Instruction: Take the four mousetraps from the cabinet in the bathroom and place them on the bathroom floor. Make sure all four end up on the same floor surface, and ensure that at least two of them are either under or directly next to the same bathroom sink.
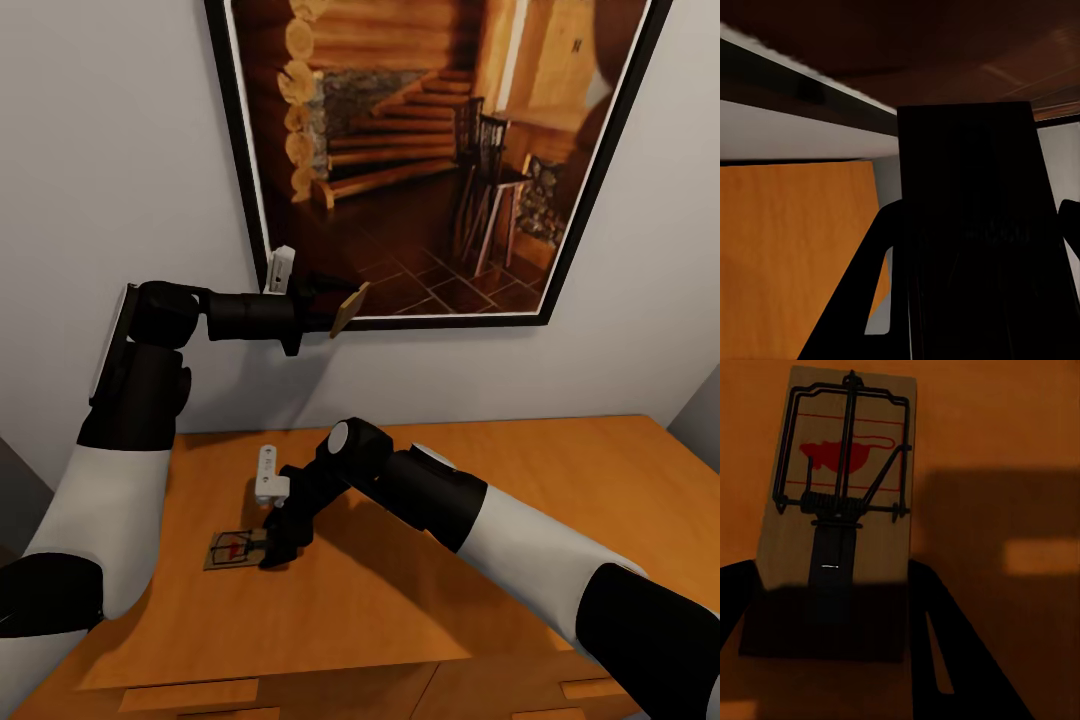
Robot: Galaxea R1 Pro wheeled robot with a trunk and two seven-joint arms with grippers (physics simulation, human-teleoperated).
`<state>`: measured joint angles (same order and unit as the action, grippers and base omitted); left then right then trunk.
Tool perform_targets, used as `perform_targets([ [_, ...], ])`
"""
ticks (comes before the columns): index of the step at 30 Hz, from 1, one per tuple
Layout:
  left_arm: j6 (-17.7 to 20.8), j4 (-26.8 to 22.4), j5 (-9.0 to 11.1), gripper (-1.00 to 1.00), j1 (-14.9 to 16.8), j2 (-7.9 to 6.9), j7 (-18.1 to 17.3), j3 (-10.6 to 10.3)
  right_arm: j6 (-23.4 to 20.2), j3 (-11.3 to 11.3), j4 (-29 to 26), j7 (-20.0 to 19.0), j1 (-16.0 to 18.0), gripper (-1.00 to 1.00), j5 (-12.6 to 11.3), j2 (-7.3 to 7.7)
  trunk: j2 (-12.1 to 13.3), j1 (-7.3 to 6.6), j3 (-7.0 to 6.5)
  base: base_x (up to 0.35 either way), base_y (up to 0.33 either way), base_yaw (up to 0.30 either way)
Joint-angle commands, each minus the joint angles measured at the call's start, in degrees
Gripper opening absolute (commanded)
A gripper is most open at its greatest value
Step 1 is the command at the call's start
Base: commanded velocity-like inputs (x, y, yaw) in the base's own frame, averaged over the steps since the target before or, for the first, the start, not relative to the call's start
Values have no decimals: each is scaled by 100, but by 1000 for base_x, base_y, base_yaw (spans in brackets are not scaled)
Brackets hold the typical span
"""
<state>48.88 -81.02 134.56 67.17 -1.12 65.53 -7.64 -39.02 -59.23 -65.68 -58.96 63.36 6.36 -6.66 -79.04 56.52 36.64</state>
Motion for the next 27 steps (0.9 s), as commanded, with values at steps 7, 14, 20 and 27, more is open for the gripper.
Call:
perform_targets([
  [7, 16, 2, 44, -100, 7, -2, 47, -1, -9, -414, 286, -37, 1, -100, 102, -2, -2, 1, 7, 0, 0, 0],
  [14, 16, 8, 44, -100, 7, -2, 47, -1, -12, -370, 1, -77, 1, -100, 102, 8, -2, 1, 7, 0, 0, 0],
  [20, 16, 8, 44, -100, 7, -2, 47, -1, -34, -350, -479, -88, 1, -100, 95, 15, -2, 1, 7, 0, 0, 0],
  [27, 19, 8, 37, -100, 7, -7, 47, -1, -59, -161, -687, -95, 1, -100, 95, 16, -2, 1, 7, 0, 0, 0],
])
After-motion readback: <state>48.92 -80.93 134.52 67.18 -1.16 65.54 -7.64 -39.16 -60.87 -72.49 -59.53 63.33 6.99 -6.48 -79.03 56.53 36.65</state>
